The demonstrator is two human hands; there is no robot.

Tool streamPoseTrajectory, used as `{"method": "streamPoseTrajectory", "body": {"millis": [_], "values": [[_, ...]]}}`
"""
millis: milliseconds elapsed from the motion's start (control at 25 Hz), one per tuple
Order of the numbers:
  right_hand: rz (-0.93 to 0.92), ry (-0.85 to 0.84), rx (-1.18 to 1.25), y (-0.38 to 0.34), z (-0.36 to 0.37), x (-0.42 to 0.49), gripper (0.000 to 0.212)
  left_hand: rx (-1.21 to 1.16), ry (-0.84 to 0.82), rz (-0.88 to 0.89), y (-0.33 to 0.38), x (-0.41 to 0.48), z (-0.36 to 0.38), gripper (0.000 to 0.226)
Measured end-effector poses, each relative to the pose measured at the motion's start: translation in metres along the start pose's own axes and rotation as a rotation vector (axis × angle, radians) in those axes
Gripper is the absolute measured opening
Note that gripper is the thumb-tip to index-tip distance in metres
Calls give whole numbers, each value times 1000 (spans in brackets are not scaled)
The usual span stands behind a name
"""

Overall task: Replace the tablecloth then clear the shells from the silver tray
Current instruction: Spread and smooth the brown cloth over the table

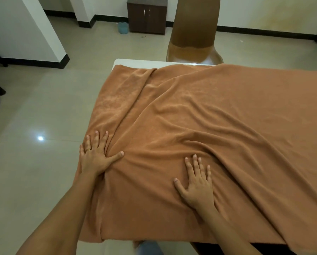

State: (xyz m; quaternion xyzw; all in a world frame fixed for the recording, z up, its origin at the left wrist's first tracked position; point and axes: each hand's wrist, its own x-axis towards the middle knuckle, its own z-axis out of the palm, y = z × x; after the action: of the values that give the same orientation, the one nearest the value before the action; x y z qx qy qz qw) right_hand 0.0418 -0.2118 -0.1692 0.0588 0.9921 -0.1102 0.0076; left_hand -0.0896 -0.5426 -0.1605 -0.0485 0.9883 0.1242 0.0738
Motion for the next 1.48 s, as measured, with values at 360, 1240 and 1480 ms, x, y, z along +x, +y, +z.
{"method": "streamPoseTrajectory", "body": {"millis": [360, 1240, 1480], "values": [[77, 50, -35, -7, 6, -3, 83, -78, 13, -10, -17, 54, -5, 62], [230, 119, 71, -258, 63, 62, 66, -7, -18, 644, -26, 98, -9, 68], [314, 103, 64, -283, 64, 81, 69, -61, -7, 717, -30, 126, -9, 67]]}}
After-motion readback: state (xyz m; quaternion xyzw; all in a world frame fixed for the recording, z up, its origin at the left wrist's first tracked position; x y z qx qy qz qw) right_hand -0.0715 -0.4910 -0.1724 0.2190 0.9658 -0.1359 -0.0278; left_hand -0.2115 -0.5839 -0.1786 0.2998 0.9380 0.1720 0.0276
